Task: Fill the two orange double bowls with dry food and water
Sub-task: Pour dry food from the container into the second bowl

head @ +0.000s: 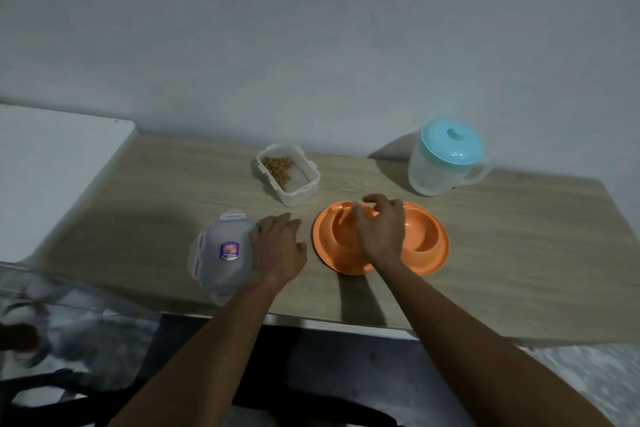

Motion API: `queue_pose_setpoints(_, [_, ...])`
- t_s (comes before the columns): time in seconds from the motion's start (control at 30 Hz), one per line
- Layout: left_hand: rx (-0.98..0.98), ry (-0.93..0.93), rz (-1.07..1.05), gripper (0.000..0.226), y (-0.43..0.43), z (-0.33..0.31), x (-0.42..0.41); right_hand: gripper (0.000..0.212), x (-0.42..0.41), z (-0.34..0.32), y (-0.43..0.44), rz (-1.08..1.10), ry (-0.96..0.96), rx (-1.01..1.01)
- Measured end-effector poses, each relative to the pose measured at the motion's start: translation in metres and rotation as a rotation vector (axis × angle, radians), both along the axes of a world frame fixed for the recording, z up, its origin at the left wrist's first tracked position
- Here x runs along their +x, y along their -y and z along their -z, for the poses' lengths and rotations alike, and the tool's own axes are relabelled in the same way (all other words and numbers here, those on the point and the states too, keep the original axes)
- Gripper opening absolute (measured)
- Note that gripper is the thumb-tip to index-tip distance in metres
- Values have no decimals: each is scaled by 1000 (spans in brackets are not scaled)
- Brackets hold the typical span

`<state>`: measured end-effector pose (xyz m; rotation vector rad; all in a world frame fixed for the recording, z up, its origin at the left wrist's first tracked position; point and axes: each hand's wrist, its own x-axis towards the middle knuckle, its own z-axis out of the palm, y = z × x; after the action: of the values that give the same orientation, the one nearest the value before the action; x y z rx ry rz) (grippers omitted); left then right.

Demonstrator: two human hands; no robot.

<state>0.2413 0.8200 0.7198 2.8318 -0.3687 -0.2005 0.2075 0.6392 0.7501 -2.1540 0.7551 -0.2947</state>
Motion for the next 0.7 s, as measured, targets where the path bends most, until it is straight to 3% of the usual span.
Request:
queue_pose_setpoints(0.13, [90,-111,97,56,-15,6,3,40,47,-11,-50,-136,15,110])
queue_pose_setpoints(0.27, [85,-78,101,46,-19,5,4,53,89,-4,-72,-27,-142,365])
queue_pose_setpoints(0.37, [51,-85,67,45,-16,4,3,51,103,10,-74,-15,-231,437])
queue_pose_setpoints(0.57, [20,-95,57,45,-19,7,6,51,104,11,-75,79,-159,510])
queue_pose_setpoints(0.7, [10,-107,70,50,-19,6,8,37,89,-4,-66,171,-76,527])
